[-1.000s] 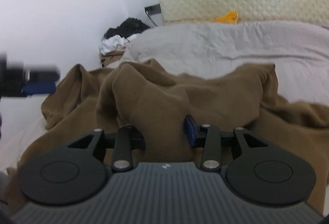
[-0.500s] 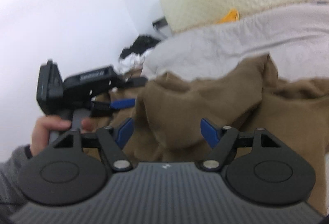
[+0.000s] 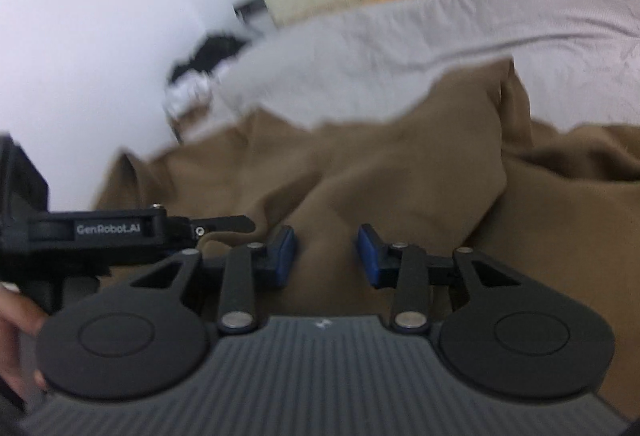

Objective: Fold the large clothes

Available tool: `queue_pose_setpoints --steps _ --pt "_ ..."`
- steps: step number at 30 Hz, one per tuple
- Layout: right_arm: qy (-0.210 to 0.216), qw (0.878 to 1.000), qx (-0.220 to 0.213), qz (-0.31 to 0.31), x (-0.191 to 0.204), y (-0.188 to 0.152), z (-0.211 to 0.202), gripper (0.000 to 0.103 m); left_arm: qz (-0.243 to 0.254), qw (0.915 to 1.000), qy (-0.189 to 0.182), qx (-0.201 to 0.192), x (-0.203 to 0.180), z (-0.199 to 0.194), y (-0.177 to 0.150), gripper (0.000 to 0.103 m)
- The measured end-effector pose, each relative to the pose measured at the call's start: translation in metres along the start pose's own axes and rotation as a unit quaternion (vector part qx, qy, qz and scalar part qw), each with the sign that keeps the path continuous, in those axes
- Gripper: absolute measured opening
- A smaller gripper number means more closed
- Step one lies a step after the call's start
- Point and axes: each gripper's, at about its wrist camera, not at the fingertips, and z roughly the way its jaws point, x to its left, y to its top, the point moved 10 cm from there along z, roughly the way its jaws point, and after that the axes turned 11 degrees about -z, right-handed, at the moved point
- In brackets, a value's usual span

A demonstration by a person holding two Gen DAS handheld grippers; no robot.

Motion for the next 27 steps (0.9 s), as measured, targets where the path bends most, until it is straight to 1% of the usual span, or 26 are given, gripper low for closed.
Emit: queue_pose_setpoints --steps 2,3,5,8,13,17,21,23,25,27 --pt "-0.011 0.999 0.020 -0.025 0.001 -0.011 0.011 0.039 0.016 0.9995 0.025 0.014 0.007 0.014 -0.010 0.052" --pt "-0.014 0.999 0.024 -0.033 0.002 -0.016 0.014 0.039 0.025 0.9989 0.037 0.017 0.008 0.020 -0.013 0.052" --pt "-0.020 0.998 0.027 -0.047 0.002 -0.022 0.020 0.039 0.025 0.9983 0.048 0.022 0.012 0.029 -0.014 0.052" --pt "-0.015 0.998 0.027 -0.046 -0.002 -0.027 0.027 0.040 0.024 0.9979 0.054 0.029 0.019 0.039 -0.015 0.052" --pt "-0.006 0.999 0.028 -0.037 -0.009 -0.030 0.035 0.042 0.013 0.9980 0.052 0.033 0.025 0.050 -0.012 0.052" --pt "-0.009 0.999 0.014 -0.031 -0.006 -0.028 0.030 0.043 0.009 0.9989 0.040 0.020 0.024 0.043 -0.010 0.053" --pt "-0.005 1.000 -0.007 -0.013 -0.006 -0.022 0.014 0.044 -0.015 0.9996 0.024 0.003 0.021 0.026 -0.006 0.054" --pt "-0.006 1.000 -0.011 -0.004 -0.005 -0.019 0.004 0.047 -0.010 0.9994 0.030 -0.012 0.020 0.012 -0.005 0.057" --pt "-0.011 1.000 -0.019 0.004 -0.004 -0.016 -0.005 0.047 0.003 0.9989 0.036 -0.031 0.018 -0.002 -0.005 0.058" --pt "-0.017 0.999 -0.034 0.003 -0.002 -0.013 -0.017 0.047 0.004 0.9982 0.038 -0.045 0.019 -0.014 -0.008 0.060"
